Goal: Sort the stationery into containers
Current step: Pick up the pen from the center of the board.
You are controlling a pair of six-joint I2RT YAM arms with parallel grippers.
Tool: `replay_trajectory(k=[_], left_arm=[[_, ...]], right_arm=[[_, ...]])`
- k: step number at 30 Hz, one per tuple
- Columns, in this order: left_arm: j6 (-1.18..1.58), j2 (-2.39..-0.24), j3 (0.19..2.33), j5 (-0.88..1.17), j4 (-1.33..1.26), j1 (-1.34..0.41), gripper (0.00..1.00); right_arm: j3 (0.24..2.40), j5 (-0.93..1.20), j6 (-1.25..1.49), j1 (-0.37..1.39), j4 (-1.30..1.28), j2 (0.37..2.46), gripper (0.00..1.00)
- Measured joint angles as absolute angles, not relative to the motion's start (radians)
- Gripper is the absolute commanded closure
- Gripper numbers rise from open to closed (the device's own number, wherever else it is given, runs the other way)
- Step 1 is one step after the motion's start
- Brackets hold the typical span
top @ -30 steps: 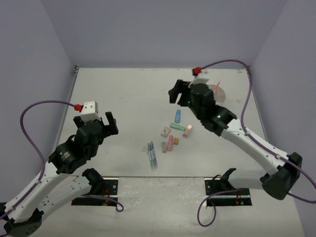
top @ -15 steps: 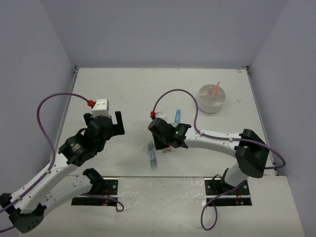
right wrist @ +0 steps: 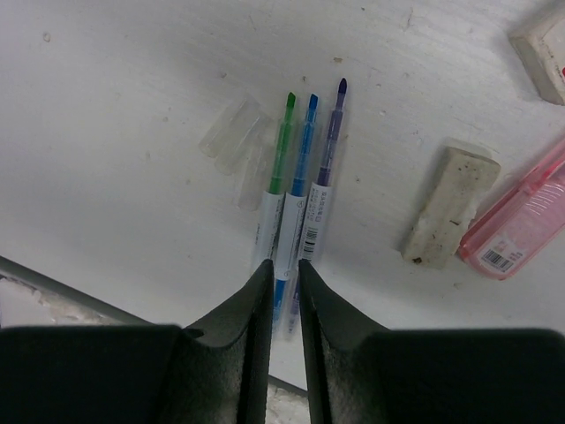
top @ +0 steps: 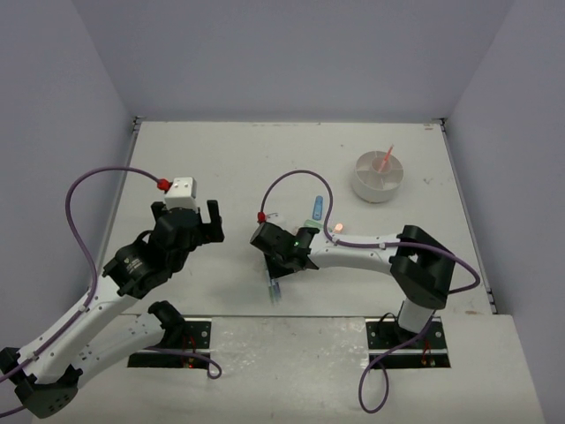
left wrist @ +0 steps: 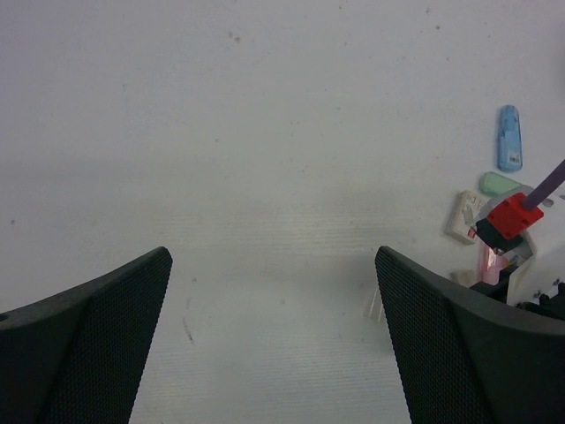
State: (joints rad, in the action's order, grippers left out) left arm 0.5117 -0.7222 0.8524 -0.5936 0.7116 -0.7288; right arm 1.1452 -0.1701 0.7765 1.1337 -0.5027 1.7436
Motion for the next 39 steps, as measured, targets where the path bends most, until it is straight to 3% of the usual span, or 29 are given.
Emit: replay_trajectory(k=[39], left_arm=[[0.493, -0.719, 0.852, -0.555, 0.697, -0.729, 0.00]], right_arm=[[1.203, -0.228, 0.805, 1.131, -0.568, 1.860, 0.84]])
